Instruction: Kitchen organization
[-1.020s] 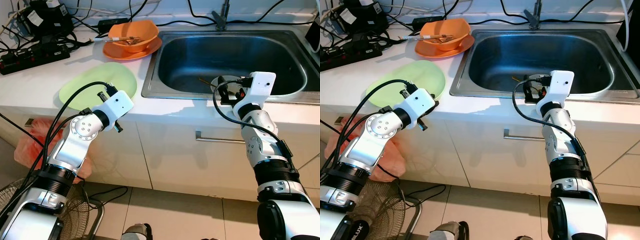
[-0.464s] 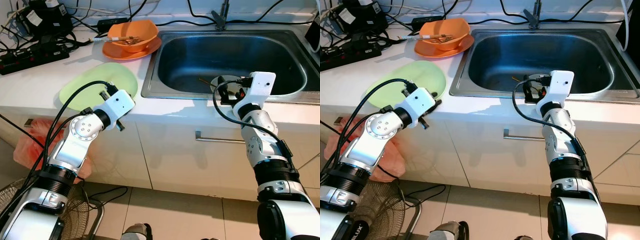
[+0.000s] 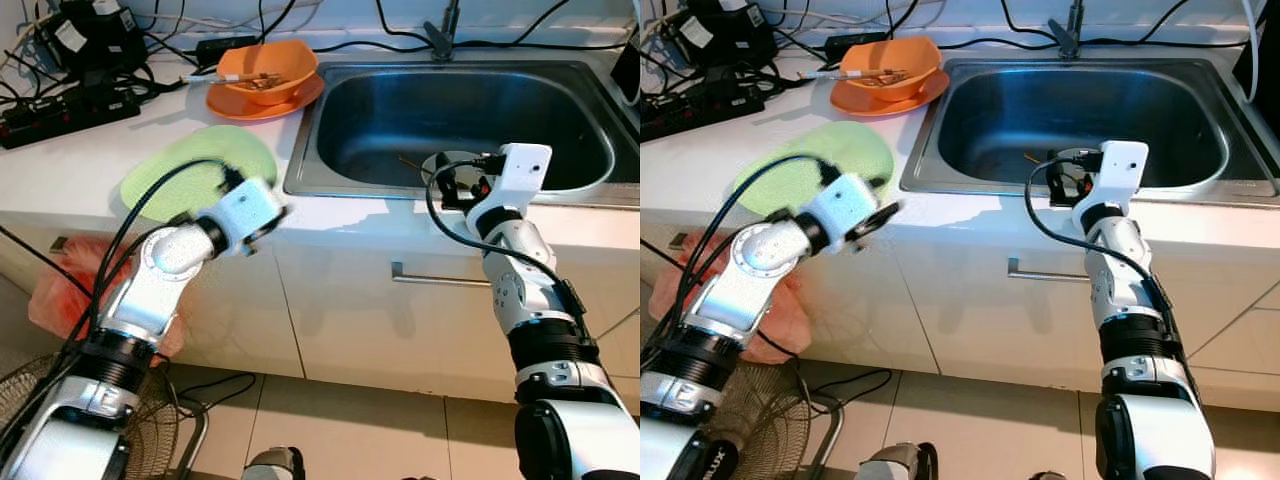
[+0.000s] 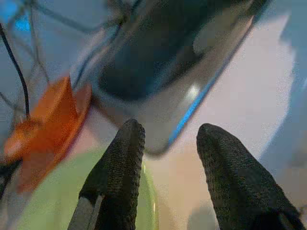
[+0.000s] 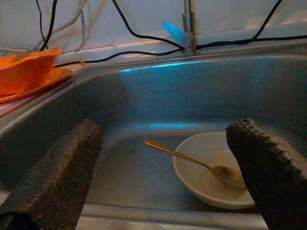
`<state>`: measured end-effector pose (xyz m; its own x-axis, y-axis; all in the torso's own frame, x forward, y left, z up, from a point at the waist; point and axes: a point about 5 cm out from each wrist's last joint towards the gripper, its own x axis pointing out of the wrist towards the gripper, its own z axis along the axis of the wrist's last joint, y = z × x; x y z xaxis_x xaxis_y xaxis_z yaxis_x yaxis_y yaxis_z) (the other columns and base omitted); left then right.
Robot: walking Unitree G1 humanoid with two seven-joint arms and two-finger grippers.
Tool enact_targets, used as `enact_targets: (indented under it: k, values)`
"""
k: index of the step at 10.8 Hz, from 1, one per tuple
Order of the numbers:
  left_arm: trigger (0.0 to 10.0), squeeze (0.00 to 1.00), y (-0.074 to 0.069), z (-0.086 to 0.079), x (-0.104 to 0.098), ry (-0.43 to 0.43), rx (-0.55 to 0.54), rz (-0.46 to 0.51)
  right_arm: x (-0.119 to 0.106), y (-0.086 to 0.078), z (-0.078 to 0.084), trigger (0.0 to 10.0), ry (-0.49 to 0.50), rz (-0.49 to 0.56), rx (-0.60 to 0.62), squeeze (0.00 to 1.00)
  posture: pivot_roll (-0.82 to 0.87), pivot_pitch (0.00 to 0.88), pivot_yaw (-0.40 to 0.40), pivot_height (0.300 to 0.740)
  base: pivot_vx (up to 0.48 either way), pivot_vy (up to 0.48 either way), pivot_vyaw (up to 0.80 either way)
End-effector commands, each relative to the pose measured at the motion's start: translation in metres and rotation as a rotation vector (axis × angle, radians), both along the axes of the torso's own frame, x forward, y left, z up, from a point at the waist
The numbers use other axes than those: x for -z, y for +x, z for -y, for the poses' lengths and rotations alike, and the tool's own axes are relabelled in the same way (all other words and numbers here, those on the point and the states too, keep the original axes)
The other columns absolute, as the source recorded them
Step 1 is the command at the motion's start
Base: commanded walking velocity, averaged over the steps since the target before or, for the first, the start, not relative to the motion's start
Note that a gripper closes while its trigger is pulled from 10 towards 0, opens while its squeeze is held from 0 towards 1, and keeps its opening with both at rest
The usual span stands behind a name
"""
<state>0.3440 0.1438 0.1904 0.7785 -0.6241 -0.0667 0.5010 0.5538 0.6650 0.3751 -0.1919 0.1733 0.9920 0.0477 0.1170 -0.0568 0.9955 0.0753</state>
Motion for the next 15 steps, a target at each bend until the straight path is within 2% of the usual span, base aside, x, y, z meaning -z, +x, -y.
enact_targets:
  k: [1,4,6,7,10,11,12,13,14,15]
  values:
    - [10.0,1.00,-0.004,0.002,-0.002,-0.004,0.039,0.014,-0.001,0.002,-0.002,10.0,-0.006,-0.005,-0.014,0.00,0.17,0.056,0.091,0.740,0.000,0.000,0.00]
    - [10.0,1.00,-0.011,0.014,-0.006,-0.037,0.112,0.049,-0.002,0.002,-0.003,10.0,-0.003,-0.002,-0.012,0.00,0.17,0.049,0.094,0.740,0.000,0.000,0.00]
    - [10.0,1.00,-0.018,0.026,-0.030,-0.109,0.141,0.193,-0.003,0.003,-0.002,10.0,-0.002,0.001,-0.010,0.00,0.17,0.045,0.090,0.740,0.000,0.000,0.00]
    - [10.0,1.00,-0.021,0.025,-0.049,-0.181,0.067,0.345,-0.004,0.004,-0.002,10.0,-0.002,0.003,-0.010,0.00,0.18,0.042,0.087,0.740,0.000,0.000,0.00]
    - [10.0,1.00,-0.032,0.005,-0.061,-0.352,-0.185,0.508,-0.011,0.001,-0.004,10.0,0.015,0.048,-0.024,0.00,0.18,0.044,0.088,0.740,0.000,0.000,0.00]
    - [10.0,0.37,-0.039,-0.007,-0.067,-0.428,-0.327,0.564,-0.022,-0.004,-0.004,10.0,0.033,0.113,-0.026,0.00,0.18,0.043,0.087,0.740,0.000,0.000,0.00]
    - [10.0,0.00,-0.040,-0.017,-0.061,-0.439,-0.410,0.556,-0.031,-0.009,-0.005,10.0,0.029,0.159,-0.037,0.00,0.18,0.043,0.084,0.740,0.000,0.000,0.00]
    - [10.0,0.00,-0.037,-0.029,-0.047,-0.486,-0.499,0.481,-0.039,-0.015,-0.007,10.0,0.019,0.193,-0.048,0.00,0.17,0.045,0.081,0.740,0.000,0.000,0.00]
    - [10.0,0.00,-0.036,-0.037,-0.031,-0.560,-0.579,0.377,-0.043,-0.032,-0.014,10.0,-0.020,0.208,-0.085,0.00,0.16,0.045,0.079,0.740,0.000,0.000,0.00]
    - [10.0,0.00,-0.036,-0.037,-0.031,-0.589,-0.601,0.353,-0.041,-0.041,-0.017,10.0,-0.025,0.208,-0.096,0.00,0.15,0.044,0.083,0.740,0.000,0.000,0.00]
